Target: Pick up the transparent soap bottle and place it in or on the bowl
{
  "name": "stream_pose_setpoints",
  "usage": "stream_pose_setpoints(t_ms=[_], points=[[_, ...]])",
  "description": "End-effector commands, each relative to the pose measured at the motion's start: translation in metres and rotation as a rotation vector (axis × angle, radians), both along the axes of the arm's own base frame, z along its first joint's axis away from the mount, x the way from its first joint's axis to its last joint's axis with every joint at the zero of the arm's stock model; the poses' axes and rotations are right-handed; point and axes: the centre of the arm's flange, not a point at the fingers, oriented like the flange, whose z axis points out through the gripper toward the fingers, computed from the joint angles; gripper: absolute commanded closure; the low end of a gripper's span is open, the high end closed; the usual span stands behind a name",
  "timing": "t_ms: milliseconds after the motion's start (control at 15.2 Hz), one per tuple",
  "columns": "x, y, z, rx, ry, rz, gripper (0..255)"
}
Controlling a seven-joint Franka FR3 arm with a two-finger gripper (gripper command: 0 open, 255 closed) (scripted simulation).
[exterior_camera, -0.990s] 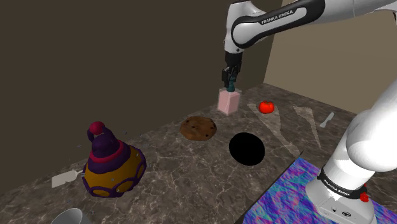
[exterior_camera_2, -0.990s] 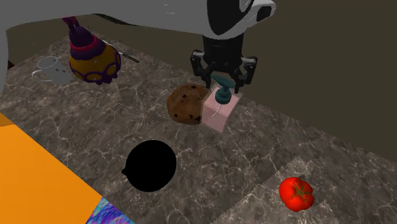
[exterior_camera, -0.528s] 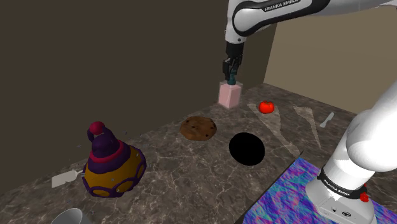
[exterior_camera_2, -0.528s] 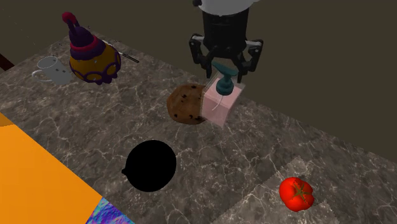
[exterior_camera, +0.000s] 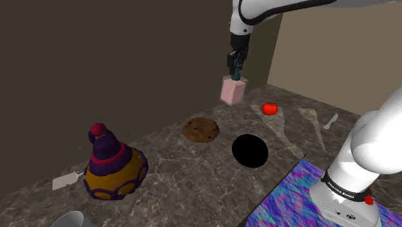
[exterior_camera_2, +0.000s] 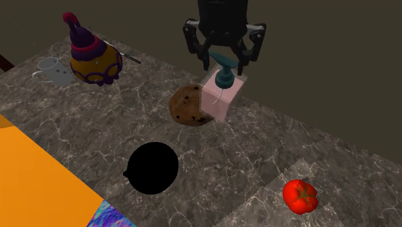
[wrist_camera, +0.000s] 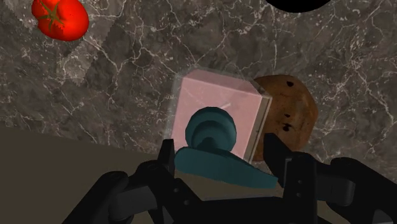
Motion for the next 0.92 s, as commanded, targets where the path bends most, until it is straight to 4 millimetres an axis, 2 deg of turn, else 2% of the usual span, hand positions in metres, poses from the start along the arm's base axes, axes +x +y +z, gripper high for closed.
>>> stream_pose_setpoints(t_ms=[0, 858], points=[[-0.018, 0.014, 0.009, 0.000, 0.000, 0.000, 255], [-0.149, 0.113, 0.059, 0.000, 0.000, 0.000, 255]])
